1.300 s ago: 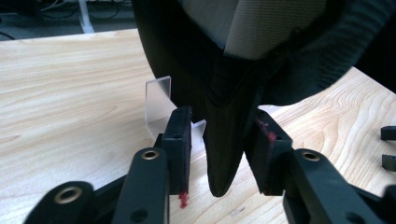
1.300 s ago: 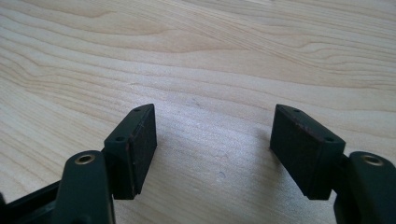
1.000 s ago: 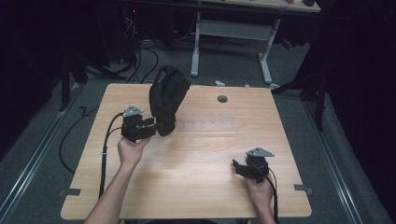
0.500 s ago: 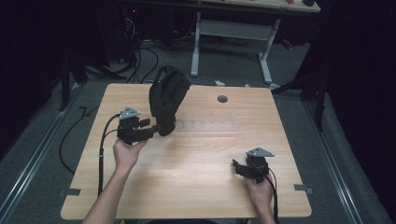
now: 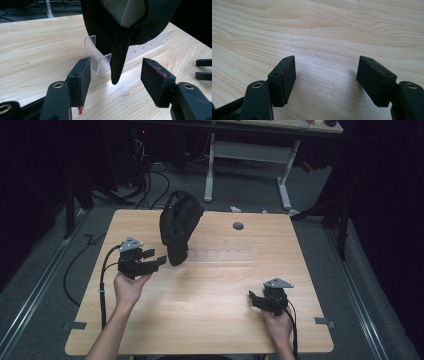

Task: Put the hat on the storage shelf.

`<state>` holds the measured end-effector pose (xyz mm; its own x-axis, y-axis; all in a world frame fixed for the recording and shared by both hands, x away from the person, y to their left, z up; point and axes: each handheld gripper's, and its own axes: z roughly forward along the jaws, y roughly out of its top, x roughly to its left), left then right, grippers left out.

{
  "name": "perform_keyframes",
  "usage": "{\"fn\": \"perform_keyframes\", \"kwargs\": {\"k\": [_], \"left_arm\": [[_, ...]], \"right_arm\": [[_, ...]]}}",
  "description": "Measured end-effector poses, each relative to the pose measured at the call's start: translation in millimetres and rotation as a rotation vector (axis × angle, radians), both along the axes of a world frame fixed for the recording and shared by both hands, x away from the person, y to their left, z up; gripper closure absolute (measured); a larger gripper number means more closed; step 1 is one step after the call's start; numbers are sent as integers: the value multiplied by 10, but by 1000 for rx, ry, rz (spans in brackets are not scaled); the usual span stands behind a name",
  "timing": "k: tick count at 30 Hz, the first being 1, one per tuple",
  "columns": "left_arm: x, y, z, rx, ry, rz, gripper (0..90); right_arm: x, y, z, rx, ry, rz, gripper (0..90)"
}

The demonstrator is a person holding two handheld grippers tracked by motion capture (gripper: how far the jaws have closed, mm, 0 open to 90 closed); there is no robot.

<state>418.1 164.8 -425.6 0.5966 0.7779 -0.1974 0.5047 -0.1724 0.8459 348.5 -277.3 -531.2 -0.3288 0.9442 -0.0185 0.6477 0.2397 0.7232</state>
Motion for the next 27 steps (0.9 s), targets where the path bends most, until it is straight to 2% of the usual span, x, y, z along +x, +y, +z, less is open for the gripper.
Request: {"fn": "perform_keyframes", "kwargs": {"k": [11, 27], "left_arm": [[-111, 79, 2, 5, -1, 3, 401], [-280, 184, -59, 1, 18, 10, 382]], "right_arm": [[0, 0, 0, -1, -1, 0, 319], [0, 1, 0, -1, -1, 0, 319]]}}
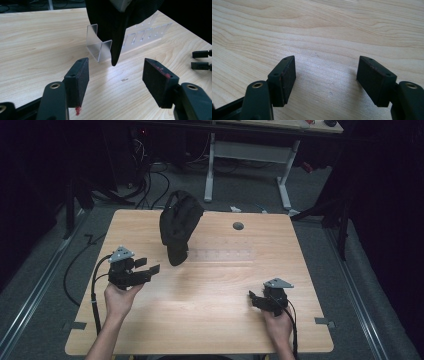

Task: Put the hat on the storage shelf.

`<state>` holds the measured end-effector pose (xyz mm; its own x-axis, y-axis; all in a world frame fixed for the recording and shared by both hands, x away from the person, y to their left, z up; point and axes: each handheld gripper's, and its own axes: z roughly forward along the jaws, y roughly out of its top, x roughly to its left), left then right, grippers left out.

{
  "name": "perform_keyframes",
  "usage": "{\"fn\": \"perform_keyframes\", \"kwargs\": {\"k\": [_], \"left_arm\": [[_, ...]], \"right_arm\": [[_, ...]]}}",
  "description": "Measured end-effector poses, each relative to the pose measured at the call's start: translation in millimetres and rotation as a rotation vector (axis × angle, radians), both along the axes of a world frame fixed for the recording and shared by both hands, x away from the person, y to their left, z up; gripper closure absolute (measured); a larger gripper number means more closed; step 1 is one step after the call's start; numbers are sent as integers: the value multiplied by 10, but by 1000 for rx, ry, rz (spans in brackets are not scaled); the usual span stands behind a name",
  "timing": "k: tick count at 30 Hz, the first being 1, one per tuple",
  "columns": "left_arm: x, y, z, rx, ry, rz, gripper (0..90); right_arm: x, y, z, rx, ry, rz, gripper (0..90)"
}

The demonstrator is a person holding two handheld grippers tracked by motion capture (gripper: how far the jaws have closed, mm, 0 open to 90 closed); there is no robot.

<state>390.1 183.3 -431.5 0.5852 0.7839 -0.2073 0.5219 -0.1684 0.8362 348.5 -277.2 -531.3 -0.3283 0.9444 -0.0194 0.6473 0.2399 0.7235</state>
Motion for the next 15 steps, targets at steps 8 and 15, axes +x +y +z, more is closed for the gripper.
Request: {"fn": "perform_keyframes", "kwargs": {"k": [8, 15], "left_arm": [[-84, 34, -28, -7, 2, 2, 375], [-141, 41, -67, -2, 2, 4, 368]], "right_arm": [[0, 0, 0, 0, 0, 0, 319], [-1, 1, 1, 1, 1, -1, 318]]}}
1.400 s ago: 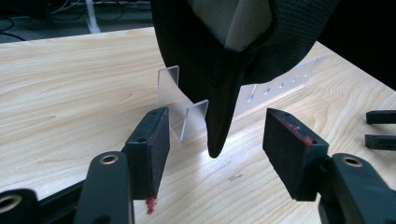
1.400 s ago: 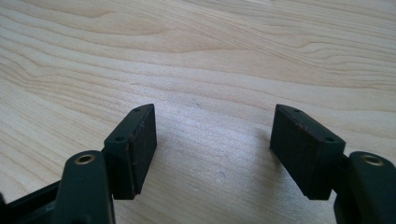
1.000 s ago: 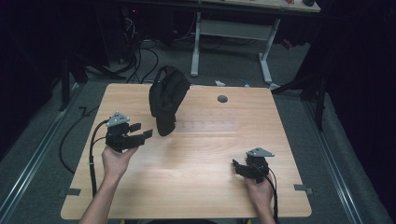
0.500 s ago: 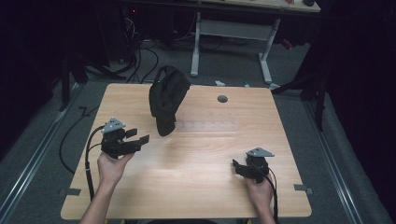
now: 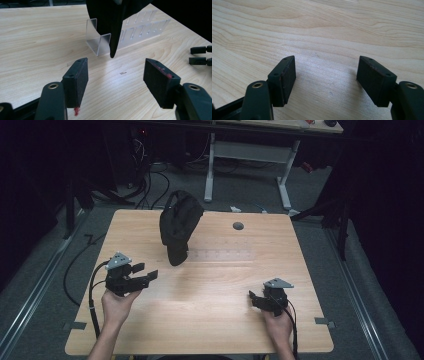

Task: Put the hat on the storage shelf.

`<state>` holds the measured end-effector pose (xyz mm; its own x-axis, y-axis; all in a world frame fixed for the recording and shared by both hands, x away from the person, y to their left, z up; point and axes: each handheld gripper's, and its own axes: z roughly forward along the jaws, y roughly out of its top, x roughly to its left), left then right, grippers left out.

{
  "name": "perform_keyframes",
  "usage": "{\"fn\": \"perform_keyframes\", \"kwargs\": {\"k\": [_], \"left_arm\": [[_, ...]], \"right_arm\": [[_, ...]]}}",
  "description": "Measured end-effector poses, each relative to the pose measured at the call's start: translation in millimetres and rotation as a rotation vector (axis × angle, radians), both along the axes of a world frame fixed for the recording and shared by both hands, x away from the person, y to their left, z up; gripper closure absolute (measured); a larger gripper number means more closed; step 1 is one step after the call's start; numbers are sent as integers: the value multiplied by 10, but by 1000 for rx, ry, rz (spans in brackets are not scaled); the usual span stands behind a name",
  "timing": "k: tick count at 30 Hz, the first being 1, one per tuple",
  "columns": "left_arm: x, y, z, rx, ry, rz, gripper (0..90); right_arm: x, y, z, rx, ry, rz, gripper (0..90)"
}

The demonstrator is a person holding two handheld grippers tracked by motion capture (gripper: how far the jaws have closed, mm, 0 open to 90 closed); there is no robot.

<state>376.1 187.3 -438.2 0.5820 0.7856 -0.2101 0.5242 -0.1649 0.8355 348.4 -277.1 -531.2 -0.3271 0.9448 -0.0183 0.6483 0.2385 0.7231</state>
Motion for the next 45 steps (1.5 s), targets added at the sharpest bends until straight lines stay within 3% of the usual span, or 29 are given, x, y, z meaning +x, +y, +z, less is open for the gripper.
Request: {"fn": "perform_keyframes", "kwargs": {"k": [26, 45], "left_arm": [[-162, -96, -317, 15, 43, -22, 346], [-215, -241, -571, 58, 81, -43, 342]], "right_arm": [[-1, 1, 0, 0, 0, 0, 318], [-3, 3, 0, 1, 1, -1, 318]]}}
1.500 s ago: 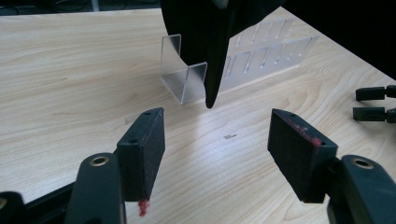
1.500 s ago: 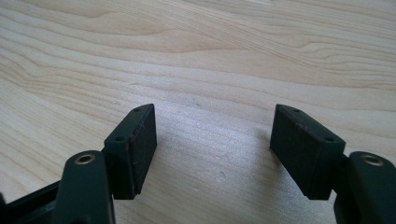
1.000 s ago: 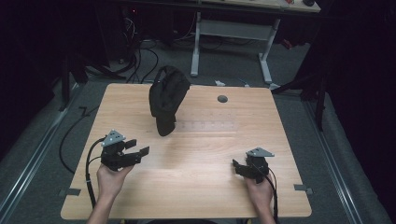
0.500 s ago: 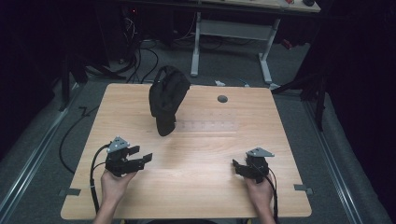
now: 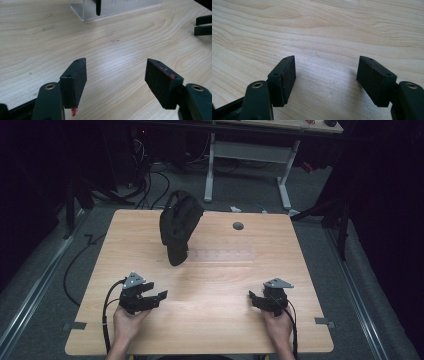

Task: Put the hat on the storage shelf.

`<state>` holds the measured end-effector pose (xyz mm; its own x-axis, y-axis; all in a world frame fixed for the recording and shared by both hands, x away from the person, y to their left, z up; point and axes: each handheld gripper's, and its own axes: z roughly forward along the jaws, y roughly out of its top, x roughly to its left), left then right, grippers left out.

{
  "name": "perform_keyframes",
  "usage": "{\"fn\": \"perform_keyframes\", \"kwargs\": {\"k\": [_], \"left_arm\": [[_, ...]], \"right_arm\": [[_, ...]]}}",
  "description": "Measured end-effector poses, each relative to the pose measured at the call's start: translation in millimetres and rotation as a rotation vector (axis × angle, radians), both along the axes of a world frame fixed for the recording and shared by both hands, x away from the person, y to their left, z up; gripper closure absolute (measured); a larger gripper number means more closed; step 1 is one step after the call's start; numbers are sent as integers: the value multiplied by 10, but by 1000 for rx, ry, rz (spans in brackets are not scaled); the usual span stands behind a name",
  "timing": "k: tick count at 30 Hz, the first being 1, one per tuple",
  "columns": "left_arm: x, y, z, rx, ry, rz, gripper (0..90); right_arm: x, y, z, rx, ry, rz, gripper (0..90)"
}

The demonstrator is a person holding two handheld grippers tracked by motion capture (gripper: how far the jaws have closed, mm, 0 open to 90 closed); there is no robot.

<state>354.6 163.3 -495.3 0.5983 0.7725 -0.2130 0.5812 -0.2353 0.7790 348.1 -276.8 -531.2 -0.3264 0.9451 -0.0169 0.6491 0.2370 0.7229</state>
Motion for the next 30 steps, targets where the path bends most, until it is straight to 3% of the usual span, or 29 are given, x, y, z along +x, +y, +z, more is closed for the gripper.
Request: {"fn": "perform_keyframes", "kwargs": {"k": [15, 30], "left_arm": [[5, -140, -176, 58, 23, -7, 316], [54, -248, -357, 170, 8, 24, 305]], "right_arm": [[0, -1, 0, -1, -1, 2, 318], [-1, 0, 0, 0, 0, 1, 318]]}}
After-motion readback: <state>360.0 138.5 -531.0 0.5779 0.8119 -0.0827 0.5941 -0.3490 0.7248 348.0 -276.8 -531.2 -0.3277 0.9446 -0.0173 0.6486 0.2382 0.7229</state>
